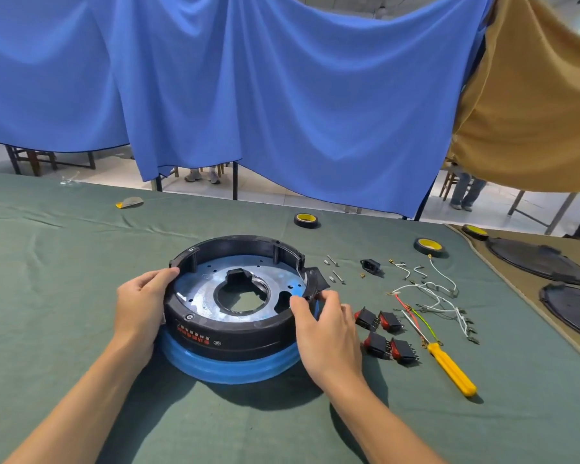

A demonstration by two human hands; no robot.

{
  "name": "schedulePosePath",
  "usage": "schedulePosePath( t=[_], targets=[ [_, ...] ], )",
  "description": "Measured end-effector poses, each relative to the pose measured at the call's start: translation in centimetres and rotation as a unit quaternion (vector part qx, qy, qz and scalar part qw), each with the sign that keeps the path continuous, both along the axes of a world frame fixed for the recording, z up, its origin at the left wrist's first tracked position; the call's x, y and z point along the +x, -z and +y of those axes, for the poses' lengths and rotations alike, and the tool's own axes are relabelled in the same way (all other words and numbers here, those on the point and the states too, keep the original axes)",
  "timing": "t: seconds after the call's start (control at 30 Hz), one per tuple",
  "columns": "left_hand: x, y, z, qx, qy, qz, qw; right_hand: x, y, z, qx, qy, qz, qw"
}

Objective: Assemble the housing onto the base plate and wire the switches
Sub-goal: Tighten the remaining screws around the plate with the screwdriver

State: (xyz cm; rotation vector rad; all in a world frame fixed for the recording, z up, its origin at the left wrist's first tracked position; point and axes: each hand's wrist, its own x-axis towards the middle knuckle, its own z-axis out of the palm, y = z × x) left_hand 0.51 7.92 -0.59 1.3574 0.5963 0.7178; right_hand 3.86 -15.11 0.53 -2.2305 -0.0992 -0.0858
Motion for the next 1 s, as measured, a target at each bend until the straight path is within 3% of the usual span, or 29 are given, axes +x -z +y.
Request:
schedulePosePath(
  t=[0.1, 0.17, 0.27, 0.33, 0.4, 0.47, 0.57, 0.67, 0.83, 1.0],
  targets=[
    [-0.4, -0.5, 0.0, 0.049, -0.016, 0.048, 0.998, 0.6, -0.1, 0.0, 0.004, -0.030, 0.000, 1.000],
    [-1.2, -1.6, -0.6, 0.172, -0.065, 0.085, 0.979, 1.4, -0.7, -0.4, 0.014, -0.059, 0.012, 0.998],
    [-2.0, -4.0, -2.6, 0.427, -0.087, 0.070, 0.897, 2.9, -1.8, -0.5, 0.034, -0.096, 0.036, 0.994],
    [-1.5, -5.3, -4.6, 0.553, -0.008, 0.064, 0.831, 3.9, -2.0, -0.2, 0.067, -0.110, 0.044, 0.991],
    [-0.6, -5.9, -6.8, 0.616, 0.103, 0.121, 0.771, 5.1, -1.8, 0.4, 0.092, -0.126, 0.053, 0.986],
    [0.8, -5.9, -8.5, 0.648, 0.165, 0.174, 0.723, 6.3, -1.6, 0.6, 0.123, -0.159, 0.083, 0.976],
    [2.6, -5.3, -9.5, 0.666, 0.188, 0.207, 0.692, 8.6, -1.7, -0.5, 0.145, -0.130, 0.054, 0.979],
    [3.9, -5.3, -9.9, 0.690, 0.161, 0.211, 0.673, 10.8, -2.2, -3.0, 0.020, -0.026, -0.081, 0.996],
    [5.6, -6.3, -10.2, 0.704, 0.149, 0.194, 0.667, 13.0, -2.1, -4.9, -0.204, -0.077, -0.053, 0.975],
    [6.8, -6.2, -10.3, 0.714, 0.104, 0.183, 0.667, 13.6, -1.5, -5.0, -0.273, -0.111, -0.101, 0.950]
  ],
)
